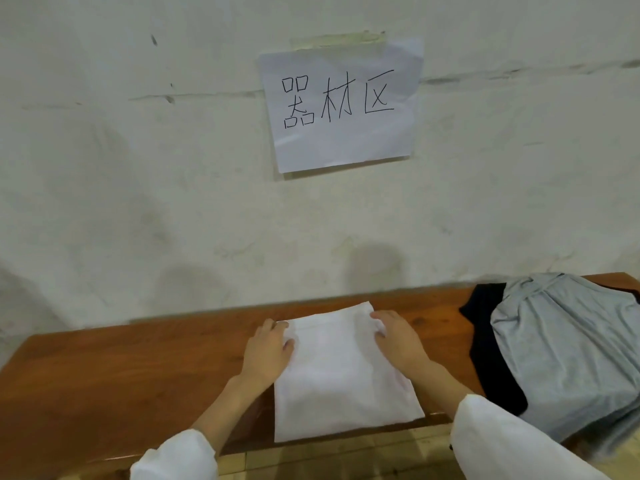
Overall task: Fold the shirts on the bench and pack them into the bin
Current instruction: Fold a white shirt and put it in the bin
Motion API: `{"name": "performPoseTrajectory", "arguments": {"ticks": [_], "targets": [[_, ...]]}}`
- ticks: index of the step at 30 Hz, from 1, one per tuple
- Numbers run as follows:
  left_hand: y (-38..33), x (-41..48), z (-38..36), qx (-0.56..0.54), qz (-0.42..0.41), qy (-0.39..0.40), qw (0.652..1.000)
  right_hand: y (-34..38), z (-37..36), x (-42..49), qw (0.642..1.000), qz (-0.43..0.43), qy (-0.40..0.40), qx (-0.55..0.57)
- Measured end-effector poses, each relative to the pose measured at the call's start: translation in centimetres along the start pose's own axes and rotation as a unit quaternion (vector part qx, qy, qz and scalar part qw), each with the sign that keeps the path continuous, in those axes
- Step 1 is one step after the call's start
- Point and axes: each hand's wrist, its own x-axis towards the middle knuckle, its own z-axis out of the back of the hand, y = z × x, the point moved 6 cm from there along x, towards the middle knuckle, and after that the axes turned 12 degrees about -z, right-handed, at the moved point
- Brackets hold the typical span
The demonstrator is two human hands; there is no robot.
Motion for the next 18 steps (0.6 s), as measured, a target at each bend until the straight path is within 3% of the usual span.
{"name": "performPoseTrajectory", "arguments": {"ticks": [7, 11, 16, 18], "targets": [[1.5, 1.8, -0.7, 0.022, 0.009, 0.039, 0.999, 1.7, -1.6, 4.3, 0.988, 0.04, 0.065, -0.135], [1.3, 1.5, -0.6, -0.056, 0.007, 0.012, 0.998, 1.2, -1.8, 4.6, 0.984, 0.03, 0.041, -0.168], [0.6, 0.3, 0.0, -0.094, 0.006, -0.041, 0.995, 0.6, -1.5, 3.6, 0.99, 0.028, -0.013, -0.136], [0.7, -0.4, 0.4, -0.172, 0.021, -0.076, 0.982, 0.6, -1.0, 2.7, 0.993, 0.038, -0.05, -0.101]]}}
